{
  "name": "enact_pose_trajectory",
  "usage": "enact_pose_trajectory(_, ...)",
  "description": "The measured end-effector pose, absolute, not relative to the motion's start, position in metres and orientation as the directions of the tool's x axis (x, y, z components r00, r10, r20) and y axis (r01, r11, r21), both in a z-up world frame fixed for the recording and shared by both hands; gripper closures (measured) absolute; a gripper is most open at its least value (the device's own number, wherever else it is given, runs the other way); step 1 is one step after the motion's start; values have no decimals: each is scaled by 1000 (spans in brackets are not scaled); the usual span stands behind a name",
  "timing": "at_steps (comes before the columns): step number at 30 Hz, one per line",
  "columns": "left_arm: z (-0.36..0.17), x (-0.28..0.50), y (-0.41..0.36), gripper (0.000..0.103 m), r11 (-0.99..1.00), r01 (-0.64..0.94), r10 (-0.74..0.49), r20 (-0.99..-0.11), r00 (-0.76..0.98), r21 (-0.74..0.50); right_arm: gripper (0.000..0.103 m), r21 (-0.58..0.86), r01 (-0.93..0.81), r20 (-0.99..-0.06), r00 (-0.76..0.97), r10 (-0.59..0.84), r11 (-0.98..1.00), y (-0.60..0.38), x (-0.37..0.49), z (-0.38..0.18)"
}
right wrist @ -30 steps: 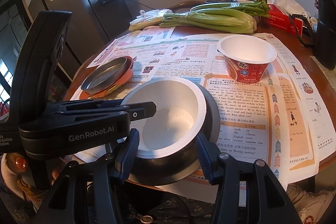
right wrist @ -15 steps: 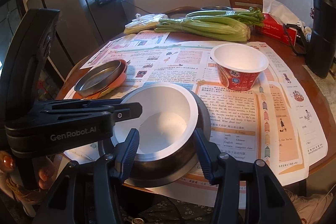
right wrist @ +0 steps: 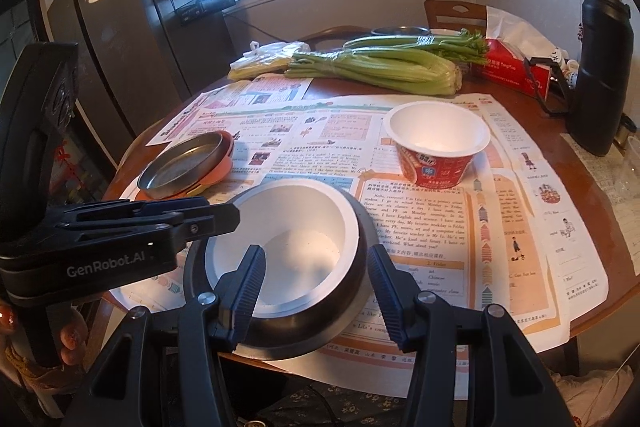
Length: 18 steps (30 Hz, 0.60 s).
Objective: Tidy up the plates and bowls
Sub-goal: 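Lower the white foam bowl into the steel bowl, then open the left gripper and lift it off the foam bowl rim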
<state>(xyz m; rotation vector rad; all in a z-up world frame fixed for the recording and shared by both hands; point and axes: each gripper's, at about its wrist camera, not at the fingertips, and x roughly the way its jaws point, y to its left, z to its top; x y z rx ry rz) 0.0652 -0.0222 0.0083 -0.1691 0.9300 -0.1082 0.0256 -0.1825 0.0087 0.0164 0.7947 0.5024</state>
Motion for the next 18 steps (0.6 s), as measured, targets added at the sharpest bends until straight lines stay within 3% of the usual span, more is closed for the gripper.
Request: enact_pose_trajectory(18, 26, 59, -31, 60, 983, 53, -171, -760, 627, -178, 49, 200, -377, -643, 646, 411, 904, -204, 28, 23)
